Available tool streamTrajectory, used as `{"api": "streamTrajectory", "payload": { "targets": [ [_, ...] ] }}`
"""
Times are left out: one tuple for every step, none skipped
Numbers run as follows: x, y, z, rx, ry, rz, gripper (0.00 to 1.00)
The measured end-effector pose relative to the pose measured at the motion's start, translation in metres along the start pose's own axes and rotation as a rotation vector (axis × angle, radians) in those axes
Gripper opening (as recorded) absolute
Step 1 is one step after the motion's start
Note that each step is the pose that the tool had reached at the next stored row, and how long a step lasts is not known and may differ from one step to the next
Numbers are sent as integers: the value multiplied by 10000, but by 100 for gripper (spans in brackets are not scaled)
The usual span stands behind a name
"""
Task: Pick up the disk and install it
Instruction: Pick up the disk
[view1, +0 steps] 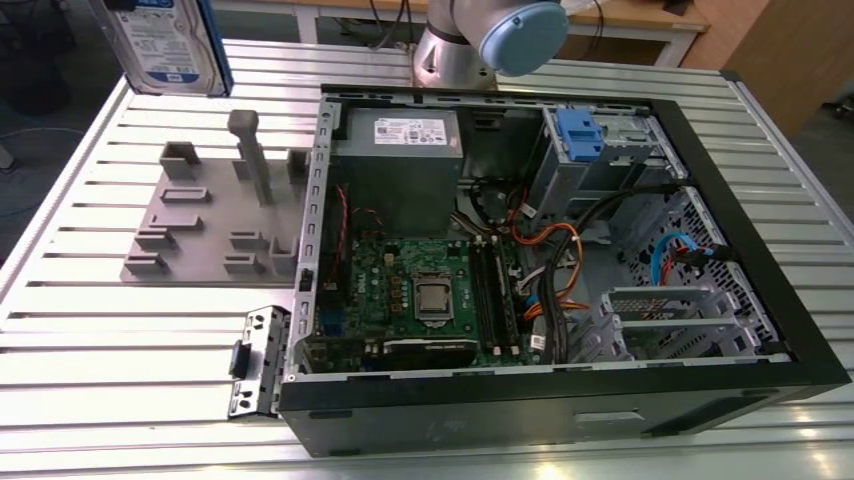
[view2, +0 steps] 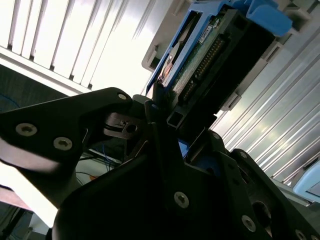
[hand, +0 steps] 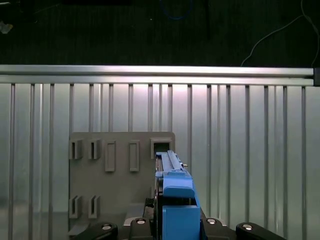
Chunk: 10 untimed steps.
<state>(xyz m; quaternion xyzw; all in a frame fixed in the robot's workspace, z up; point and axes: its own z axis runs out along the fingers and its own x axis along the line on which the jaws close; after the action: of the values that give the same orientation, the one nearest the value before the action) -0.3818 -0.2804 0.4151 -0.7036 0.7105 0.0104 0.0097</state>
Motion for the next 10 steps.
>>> {"api": "streamTrajectory", "payload": {
  "targets": [
    [0,0,-9,-1,0,0,36],
    [-1,0,-18,-1,0,0,36],
    [-1,0,-27,-1,0,0,36],
    [-1,0,-36,-1,0,0,36],
    [-1,0,-45,0,0,-1,36],
    [-2,0,-55,0,0,0,36],
    [-2,0,-65,0,0,0,36],
    [-2,0,-74,0,0,0,36],
    [-2,0,-84,1,0,0,36],
    [-3,0,-94,0,0,0,36]
  ]
}}
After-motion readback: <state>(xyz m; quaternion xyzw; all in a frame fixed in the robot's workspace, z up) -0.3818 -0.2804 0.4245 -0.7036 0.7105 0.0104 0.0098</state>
